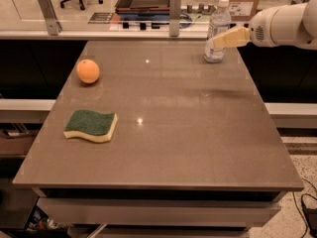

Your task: Move blue plastic bottle near orange

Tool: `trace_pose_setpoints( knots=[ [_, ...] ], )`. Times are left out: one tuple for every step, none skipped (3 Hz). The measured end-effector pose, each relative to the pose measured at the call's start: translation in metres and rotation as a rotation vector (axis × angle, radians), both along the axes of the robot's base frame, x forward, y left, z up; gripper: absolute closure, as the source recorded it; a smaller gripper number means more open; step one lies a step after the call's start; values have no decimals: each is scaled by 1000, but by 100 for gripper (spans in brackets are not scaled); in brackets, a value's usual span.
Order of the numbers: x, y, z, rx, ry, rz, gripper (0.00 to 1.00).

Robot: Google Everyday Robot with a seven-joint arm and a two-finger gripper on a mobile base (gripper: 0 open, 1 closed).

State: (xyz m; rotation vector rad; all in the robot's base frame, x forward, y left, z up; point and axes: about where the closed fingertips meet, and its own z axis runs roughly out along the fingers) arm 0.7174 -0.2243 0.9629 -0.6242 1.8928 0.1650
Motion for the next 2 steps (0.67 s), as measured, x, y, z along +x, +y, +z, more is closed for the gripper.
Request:
trace_pose_setpoints(
  knots=[
    [23,-3,-8,39,-26,-11,0],
    [46,-8,-13,72,-54,-7,0]
  ],
)
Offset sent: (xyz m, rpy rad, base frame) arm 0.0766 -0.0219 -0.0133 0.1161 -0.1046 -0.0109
